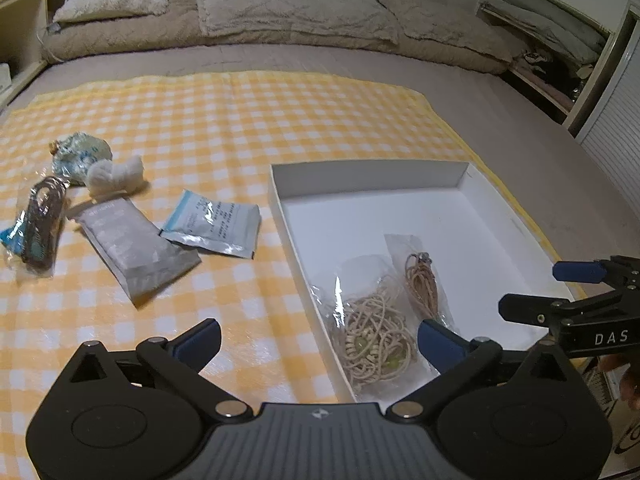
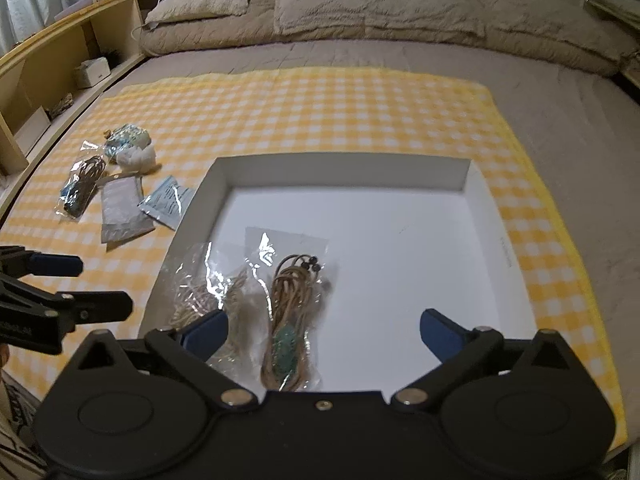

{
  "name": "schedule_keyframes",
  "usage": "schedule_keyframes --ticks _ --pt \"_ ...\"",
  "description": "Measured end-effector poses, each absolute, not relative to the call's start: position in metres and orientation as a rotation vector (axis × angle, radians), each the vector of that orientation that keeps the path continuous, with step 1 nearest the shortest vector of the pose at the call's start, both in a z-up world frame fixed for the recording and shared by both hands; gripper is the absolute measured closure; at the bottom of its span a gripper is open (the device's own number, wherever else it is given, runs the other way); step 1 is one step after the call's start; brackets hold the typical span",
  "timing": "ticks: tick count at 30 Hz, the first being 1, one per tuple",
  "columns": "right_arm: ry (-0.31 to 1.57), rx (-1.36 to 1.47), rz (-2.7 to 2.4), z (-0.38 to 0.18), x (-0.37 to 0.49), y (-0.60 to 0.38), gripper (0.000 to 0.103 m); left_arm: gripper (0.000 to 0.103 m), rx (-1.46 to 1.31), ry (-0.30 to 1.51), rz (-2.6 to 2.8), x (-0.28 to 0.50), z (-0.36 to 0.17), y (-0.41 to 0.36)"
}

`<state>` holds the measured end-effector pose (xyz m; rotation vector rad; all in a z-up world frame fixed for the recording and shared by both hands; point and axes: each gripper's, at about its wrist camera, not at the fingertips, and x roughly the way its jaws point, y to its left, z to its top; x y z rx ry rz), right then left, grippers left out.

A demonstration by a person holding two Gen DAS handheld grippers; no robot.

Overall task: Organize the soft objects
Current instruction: 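Lift both tools out of the box and move back toward the cloth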

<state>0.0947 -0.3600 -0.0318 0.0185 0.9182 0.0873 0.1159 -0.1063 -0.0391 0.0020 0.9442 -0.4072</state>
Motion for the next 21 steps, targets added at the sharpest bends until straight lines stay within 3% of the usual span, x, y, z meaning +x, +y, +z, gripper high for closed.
schedule_keyframes --ticks 21 --pt "0.749 0.033 0.13 0.002 0.125 -0.331 0.0 0.0 -0.012 0.738 -0.215 0.134 0.002 -0.037"
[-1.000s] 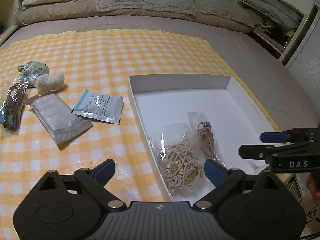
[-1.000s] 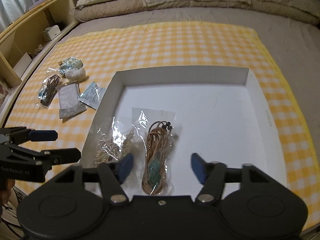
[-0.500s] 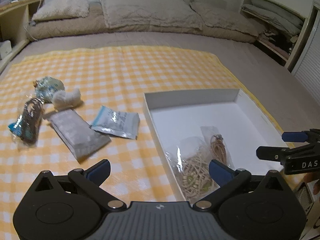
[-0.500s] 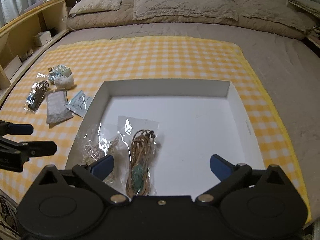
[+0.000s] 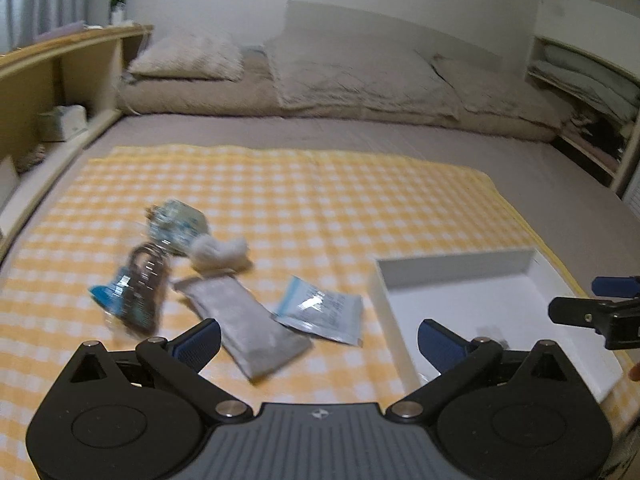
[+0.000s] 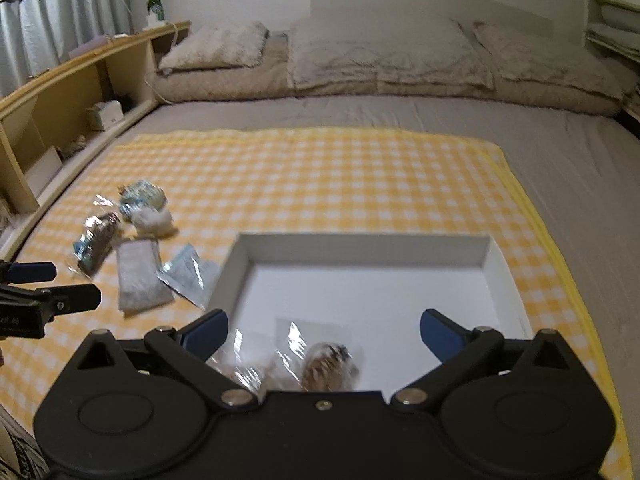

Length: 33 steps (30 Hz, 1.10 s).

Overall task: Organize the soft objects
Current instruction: 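Lift both tools out of the box and move back toward the cloth, then grasp the dark-cord bag with the left tool while the right tool grasps the grey pouch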

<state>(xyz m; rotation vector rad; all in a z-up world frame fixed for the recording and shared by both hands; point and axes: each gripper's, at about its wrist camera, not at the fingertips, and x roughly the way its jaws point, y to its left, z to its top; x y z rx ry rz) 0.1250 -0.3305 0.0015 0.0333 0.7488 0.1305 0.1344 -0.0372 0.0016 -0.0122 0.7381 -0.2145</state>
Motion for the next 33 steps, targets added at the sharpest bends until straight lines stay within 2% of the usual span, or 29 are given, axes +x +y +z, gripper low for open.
schedule_keyframes --ticks 12,21,29,33 --pt "0.63 0.0 0.249 0.033 0.151 -0.275 0.0 0.0 -0.024 0.659 -0.086 0.161 0.028 0.019" --pt "0.567 0.022 0.323 0.035 0.174 -0.239 0.0 0.0 0.061 0.577 -0.028 0.206 0.038 0.051" --pt "0.539 0.018 0.335 0.022 0.206 -0.211 0.0 0.0 0.032 0.62 -0.052 0.25 0.011 0.075" --pt "0.576 0.006 0.385 0.008 0.224 -0.196 0.0 0.0 0.124 0.665 -0.033 0.264 -0.009 0.079"
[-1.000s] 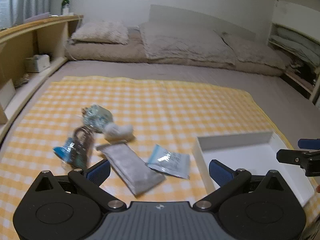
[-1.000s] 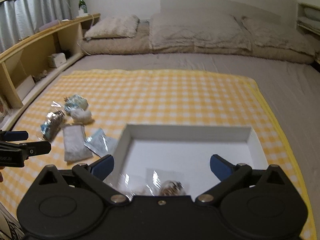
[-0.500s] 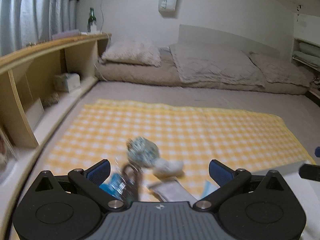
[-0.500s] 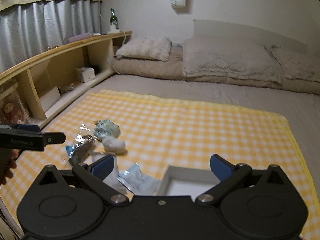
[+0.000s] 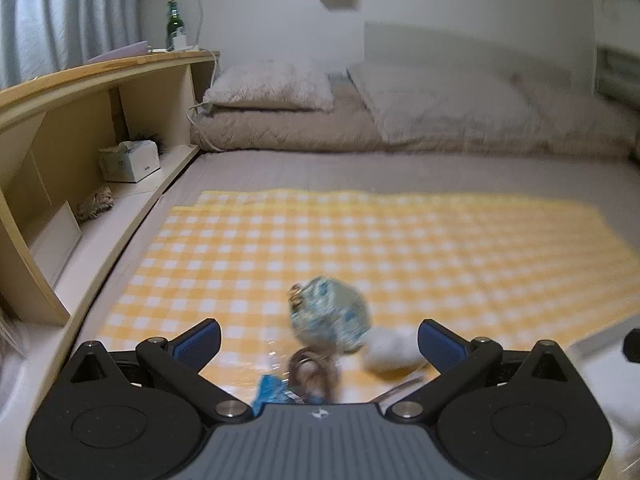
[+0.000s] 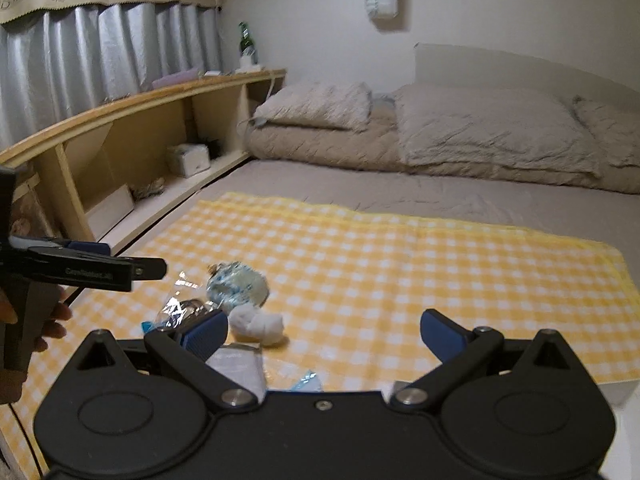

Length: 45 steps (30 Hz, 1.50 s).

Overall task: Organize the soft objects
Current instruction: 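Grasp the dark-cord bag with the left tool while the right tool grasps the grey pouch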

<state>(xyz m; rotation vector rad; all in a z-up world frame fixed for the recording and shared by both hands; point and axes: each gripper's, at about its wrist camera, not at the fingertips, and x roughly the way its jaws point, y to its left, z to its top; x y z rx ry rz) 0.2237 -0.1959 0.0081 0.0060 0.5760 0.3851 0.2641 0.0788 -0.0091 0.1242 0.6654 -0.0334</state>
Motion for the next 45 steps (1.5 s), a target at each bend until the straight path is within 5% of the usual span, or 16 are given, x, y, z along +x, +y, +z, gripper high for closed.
schedule_keyframes --ticks 6,14,28,45 --pt "0.639 -0.052 0.511 -0.017 0.244 -0.162 0.003 0.0 0.229 0.732 -0.029 0.273 -0.03 0.075" --pt "0.778 -0.069 0.605 -0.063 0.269 -0.134 0.024 0.01 0.267 0.86 -0.015 0.292 -0.055 0.061" --pt "0.905 -0.126 0.684 -0.104 0.285 -0.111 0.027 0.011 0.374 0.979 0.061 0.312 -0.09 0.05" --pt "0.983 -0.065 0.697 -0.118 0.288 -0.104 0.033 0.049 0.335 1.012 0.091 0.311 -0.095 0.075"
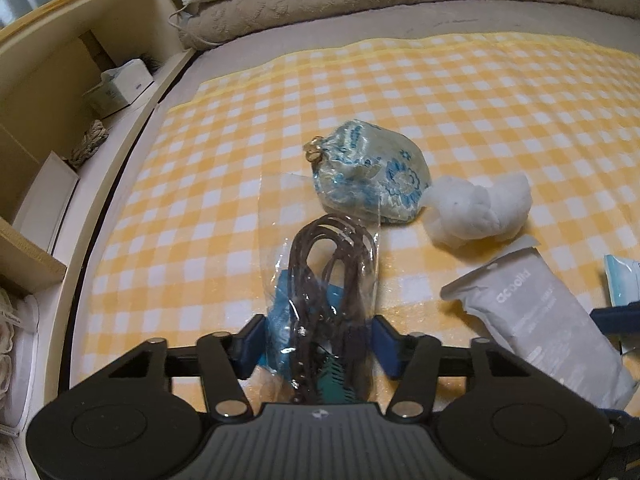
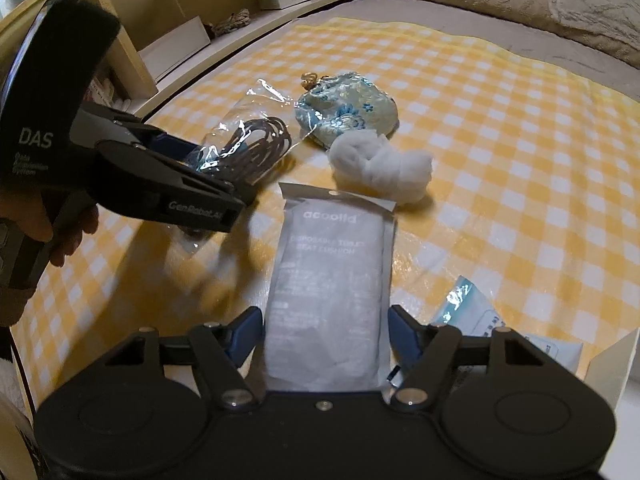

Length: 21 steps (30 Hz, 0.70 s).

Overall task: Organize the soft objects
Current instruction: 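Grasp the dark-cord bag with the left tool while the right tool grasps the grey pouch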

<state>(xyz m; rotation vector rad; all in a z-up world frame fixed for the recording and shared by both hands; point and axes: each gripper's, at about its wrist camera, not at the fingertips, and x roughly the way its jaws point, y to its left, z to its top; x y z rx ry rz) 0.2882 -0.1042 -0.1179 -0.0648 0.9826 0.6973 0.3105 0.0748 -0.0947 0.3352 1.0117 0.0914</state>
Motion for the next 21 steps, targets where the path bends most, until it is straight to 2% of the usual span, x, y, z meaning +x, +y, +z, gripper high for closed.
schedule_keyframes --ticks 8,21 --pt "0.987 -0.106 0.654 -0.114 0.283 -0.098 0.045 0.061 0.239 1.007 0.092 0.299 -0.085 0.09" --pt "0.876 -0.052 0.641 -0.081 0.273 -0.122 0.048 0.062 0.11 0.963 0.089 0.265 -0.059 0.102"
